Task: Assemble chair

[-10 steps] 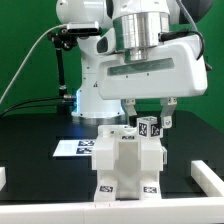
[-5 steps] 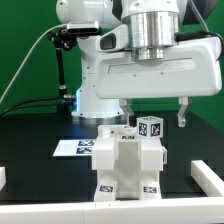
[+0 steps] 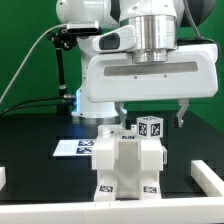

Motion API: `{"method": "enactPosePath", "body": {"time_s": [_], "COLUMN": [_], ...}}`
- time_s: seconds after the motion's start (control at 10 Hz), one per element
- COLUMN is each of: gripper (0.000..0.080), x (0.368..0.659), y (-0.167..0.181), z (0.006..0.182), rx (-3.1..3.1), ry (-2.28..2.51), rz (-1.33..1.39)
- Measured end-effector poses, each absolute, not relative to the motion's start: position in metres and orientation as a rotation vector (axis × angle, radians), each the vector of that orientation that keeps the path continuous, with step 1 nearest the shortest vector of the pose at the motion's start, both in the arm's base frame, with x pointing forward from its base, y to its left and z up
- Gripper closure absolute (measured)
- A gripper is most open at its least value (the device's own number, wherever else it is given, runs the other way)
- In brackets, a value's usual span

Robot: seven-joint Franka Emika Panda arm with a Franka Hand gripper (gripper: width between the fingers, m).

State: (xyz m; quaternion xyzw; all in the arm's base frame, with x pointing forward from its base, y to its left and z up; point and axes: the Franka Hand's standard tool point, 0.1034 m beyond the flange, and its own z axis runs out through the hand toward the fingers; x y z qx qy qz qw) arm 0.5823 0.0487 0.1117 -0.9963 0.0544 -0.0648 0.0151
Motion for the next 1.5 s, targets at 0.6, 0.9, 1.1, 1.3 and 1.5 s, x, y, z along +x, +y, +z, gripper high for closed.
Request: {"method": "enactPosePath", "body": {"time_s": [0.6,0.9,1.1,1.3,1.5], "gripper": [0.0415,0.0515,0.0515,0.0515,0.0515], "x": [0.586,0.5859,0.586,0.5862,0.5857], "y": [0.0423,0.0434,0.0435,0.0448,0.0493], "z": [0.1148,0.1148,0.1144,0.1144,0.1143], "rx": [-3.114,-3.13,-3.124,-3.092,-3.023], "ry": [-0.419,-0.076,0.102,0.403,0.731], "rz": [-0.12,-0.119,-0.117,-0.115,-0.109]}}
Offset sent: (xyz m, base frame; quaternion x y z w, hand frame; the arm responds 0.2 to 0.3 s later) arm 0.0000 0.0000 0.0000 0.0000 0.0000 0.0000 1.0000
